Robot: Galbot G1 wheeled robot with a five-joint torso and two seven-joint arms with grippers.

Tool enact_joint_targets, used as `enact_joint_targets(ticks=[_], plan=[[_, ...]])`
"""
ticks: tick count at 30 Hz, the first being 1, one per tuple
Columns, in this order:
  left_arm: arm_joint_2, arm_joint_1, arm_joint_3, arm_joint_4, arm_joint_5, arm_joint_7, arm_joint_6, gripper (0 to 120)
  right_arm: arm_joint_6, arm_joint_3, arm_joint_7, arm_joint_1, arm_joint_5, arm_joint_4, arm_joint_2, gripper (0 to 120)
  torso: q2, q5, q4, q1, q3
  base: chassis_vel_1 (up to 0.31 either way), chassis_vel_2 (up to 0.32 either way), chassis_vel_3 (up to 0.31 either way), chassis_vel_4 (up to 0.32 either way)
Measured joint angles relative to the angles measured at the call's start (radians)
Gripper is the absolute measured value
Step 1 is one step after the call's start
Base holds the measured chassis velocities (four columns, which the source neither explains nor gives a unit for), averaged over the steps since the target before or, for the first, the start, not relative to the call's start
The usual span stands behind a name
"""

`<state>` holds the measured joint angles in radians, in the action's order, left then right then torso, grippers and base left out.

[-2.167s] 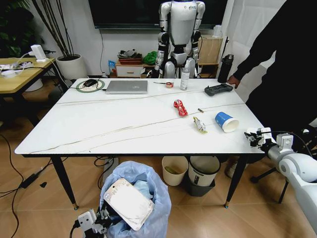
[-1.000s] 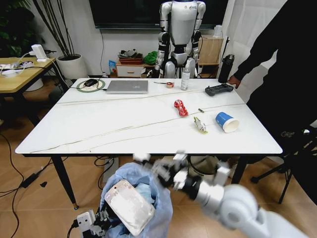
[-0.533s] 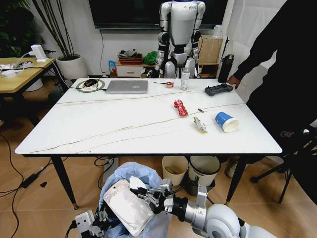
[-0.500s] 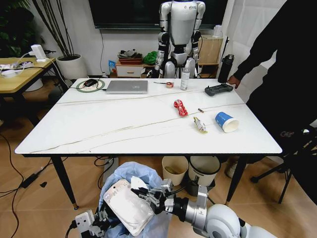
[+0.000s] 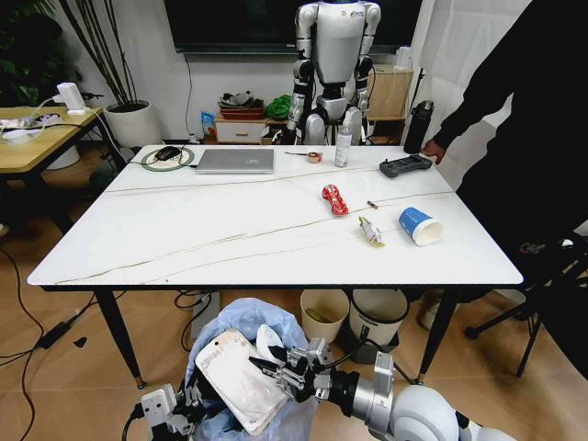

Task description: Pick up the trash bin and place the trash from the table into it.

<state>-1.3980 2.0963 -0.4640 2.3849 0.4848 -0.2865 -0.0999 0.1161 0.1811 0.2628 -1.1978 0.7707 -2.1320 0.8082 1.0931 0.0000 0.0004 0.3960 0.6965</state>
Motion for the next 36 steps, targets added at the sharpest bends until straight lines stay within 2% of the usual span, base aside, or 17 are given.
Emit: enact_joint_targets(ticks=[4, 6, 7, 8, 9, 10, 13, 15, 17, 21, 23, 25, 29, 36], plan=[[0.000, -0.002, 0.000, -0.001, 0.000, 0.000, 0.000, 0, 0.000, -0.032, -0.002, -0.021, 0.004, -0.030, -0.022, 64, 0.000, 0.0000, -0.0001, 0.000, 0.000, 0.000, 0.000, 0.000, 0.000], [-0.001, -0.002, 0.001, -0.001, 0.000, 0.000, 0.000, 0, 0.000, -0.036, -0.002, -0.025, 0.004, -0.034, -0.025, 67, 0.000, 0.0000, -0.0001, 0.000, 0.000, 0.000, 0.000, 0.000, 0.000], [-0.001, -0.003, 0.001, -0.002, 0.000, 0.000, 0.000, 0, 0.000, -0.044, -0.002, -0.032, 0.004, -0.041, -0.029, 73, 0.000, -0.0001, -0.0001, 0.000, 0.000, 0.000, 0.000, 0.000, 0.000], [-0.001, -0.003, 0.001, -0.002, 0.000, 0.000, 0.000, 0, 0.000, -0.048, -0.002, -0.034, 0.005, -0.044, -0.030, 73, 0.000, -0.0001, -0.0001, 0.000, 0.000, 0.000, 0.000, 0.000, 0.000], [-0.002, -0.005, 0.001, -0.004, 0.000, 0.000, 0.000, 0, 0.000, -0.073, -0.003, -0.049, 0.008, -0.060, -0.032, 82, 0.000, 0.0000, -0.0001, 0.000, 0.000, 0.000, 0.000, 0.000, 0.000], [-0.002, -0.005, 0.001, -0.004, 0.000, 0.000, 0.000, 0, 0.000, -0.073, -0.003, -0.049, 0.008, -0.060, -0.032, 82, 0.000, 0.0000, -0.0001, 0.000, 0.000, 0.000, 0.000, 0.000, 0.000], [-0.005, -0.010, 0.001, -0.010, 0.001, 0.000, 0.000, 0, 0.000, -0.134, -0.026, -0.048, 0.027, -0.085, -0.015, 93, 0.000, -0.0001, -0.0003, 0.000, 0.000, 0.000, 0.000, 0.000, 0.000], [-0.010, -0.012, 0.002, -0.013, 0.001, 0.000, 0.001, 0, 0.018, -0.200, -0.108, -0.003, 0.047, -0.092, 0.026, 99, 0.000, -0.0002, -0.0001, 0.000, 0.000, 0.000, 0.000, 0.000, 0.000], [-0.012, -0.012, 0.003, -0.013, 0.001, 0.000, 0.001, 0, 0.037, -0.228, -0.157, 0.018, 0.048, -0.089, 0.044, 100, 0.000, -0.0001, 0.0000, 0.000, 0.000, 0.000, 0.000, 0.000, 0.000], [-0.021, -0.014, 0.005, -0.013, 0.001, 0.000, 0.001, 0, 0.237, -0.366, -0.440, 0.109, 0.054, -0.039, 0.122, 100, 0.000, 0.0000, 0.0001, 0.000, 0.000, 0.000, 0.000, 0.000, 0.000], [-0.022, -0.014, 0.005, -0.013, 0.000, 0.000, 0.001, 0, 0.264, -0.379, -0.471, 0.116, 0.055, -0.031, 0.128, 100, 0.000, 0.0000, 0.0000, 0.000, 0.000, 0.000, 0.000, 0.000, 0.000], [-0.025, -0.013, 0.003, -0.013, 0.000, 0.000, 0.002, 0, 0.343, -0.426, -0.574, 0.140, 0.061, 0.018, 0.140, 100, 0.000, 0.0002, -0.0001, 0.000, 0.000, 0.000, 0.000, 0.000, 0.000], [-0.033, -0.012, 0.002, -0.012, -0.002, 0.000, 0.002, 0, 0.382, -0.473, -0.646, 0.170, 0.076, 0.120, 0.152, 100, 0.000, 0.0003, -0.0001, 0.000, 0.000, 0.000, 0.000, 0.000, 0.000], [-0.041, -0.004, -0.001, -0.008, -0.007, 0.001, 0.002, 0, 0.399, -0.547, -0.636, 0.209, 0.111, 0.235, 0.157, 100, 0.000, 0.0001, -0.0001, 0.000, 0.000, 0.000, 0.000, 0.000, 0.000]])
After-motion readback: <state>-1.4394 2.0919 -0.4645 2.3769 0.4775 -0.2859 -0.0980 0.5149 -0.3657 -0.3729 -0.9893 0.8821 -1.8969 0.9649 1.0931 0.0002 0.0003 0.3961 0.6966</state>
